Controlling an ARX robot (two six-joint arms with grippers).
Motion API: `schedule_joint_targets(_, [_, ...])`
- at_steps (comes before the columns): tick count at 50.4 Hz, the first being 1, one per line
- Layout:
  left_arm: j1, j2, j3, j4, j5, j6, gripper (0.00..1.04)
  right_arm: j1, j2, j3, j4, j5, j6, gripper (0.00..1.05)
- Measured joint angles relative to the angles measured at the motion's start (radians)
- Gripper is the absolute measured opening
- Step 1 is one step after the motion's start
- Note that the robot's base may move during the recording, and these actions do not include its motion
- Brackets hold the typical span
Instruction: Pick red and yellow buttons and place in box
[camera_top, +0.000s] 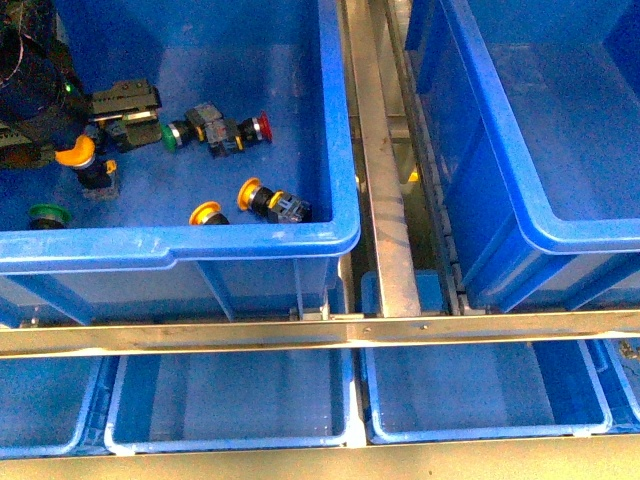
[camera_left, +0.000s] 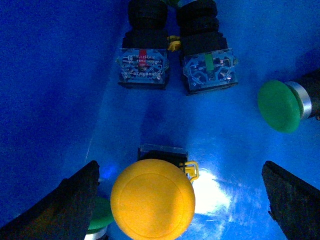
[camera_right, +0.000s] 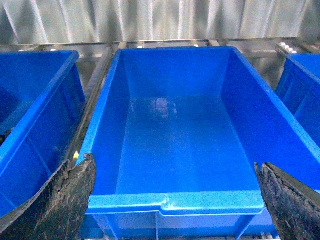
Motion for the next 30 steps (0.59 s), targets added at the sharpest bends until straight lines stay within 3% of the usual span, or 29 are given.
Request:
schedule_joint_targets(18, [0.024,0.032,0.032,0.002,0.033,0.008,0.97,0.0,0.0,0.0,0.0,0.0,0.0,0.99])
schedule_joint_targets(30, [0.031,0.032,0.031,0.008,0.061,0.007,0.57,0.0,0.0,0.0,0.0,0.0,0.0,0.99])
